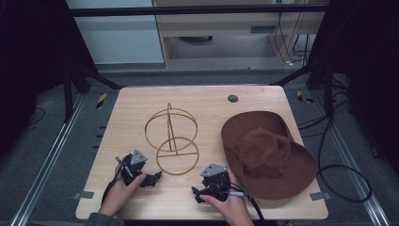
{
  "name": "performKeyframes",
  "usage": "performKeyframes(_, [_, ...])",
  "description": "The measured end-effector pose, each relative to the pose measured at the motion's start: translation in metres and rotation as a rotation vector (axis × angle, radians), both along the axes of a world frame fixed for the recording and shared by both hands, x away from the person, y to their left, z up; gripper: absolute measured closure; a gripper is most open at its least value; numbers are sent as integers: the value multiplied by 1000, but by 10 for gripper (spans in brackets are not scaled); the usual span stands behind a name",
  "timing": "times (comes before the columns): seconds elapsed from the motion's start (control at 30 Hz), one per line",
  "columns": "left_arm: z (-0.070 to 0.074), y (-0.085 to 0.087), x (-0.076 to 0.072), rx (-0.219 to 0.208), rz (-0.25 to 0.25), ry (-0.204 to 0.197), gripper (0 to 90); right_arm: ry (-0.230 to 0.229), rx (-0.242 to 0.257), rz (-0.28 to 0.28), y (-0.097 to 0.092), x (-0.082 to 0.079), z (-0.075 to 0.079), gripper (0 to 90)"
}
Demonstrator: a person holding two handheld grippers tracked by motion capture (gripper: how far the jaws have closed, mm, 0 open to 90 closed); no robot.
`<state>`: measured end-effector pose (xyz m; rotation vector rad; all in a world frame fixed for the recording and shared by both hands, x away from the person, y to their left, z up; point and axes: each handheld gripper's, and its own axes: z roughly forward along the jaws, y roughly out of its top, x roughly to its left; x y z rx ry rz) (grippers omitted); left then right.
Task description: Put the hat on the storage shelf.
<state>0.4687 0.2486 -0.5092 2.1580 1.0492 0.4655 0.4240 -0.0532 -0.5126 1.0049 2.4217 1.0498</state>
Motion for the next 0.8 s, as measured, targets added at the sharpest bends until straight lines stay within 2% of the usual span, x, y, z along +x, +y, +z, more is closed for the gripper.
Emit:
performKeyframes(0.37, [0,0,0,0,0,0,0,2,0,-4,-1,-1,0,53])
performKeyframes(0.47, [0,0,0,0,0,0,0,27,27,15,-2,-4,3,92])
performKeyframes(0.5, [0,0,0,-2,2,-1,0,35,36,27,-1,-6,6,82])
performKeyframes(0.53, [0,0,0,-1,2,-1,0,15,27,43,0,-12,17,86])
performKeyframes(0.57, [0,0,0,-1,2,-1,0,15,27,43,0,-12,17,86])
performKeyframes(0.6, [0,0,0,1,2,0,0,-1,29,54,0,-14,23,87])
performKeyframes(0.7, [0,0,-1,-1,4,2,0,-18,34,65,-5,-20,48,81])
performKeyframes(0.73, [0,0,-1,1,4,2,0,-24,27,70,-12,-20,62,75])
performKeyframes(0.8, [0,0,-1,-1,6,2,0,-25,18,73,-15,-20,67,75])
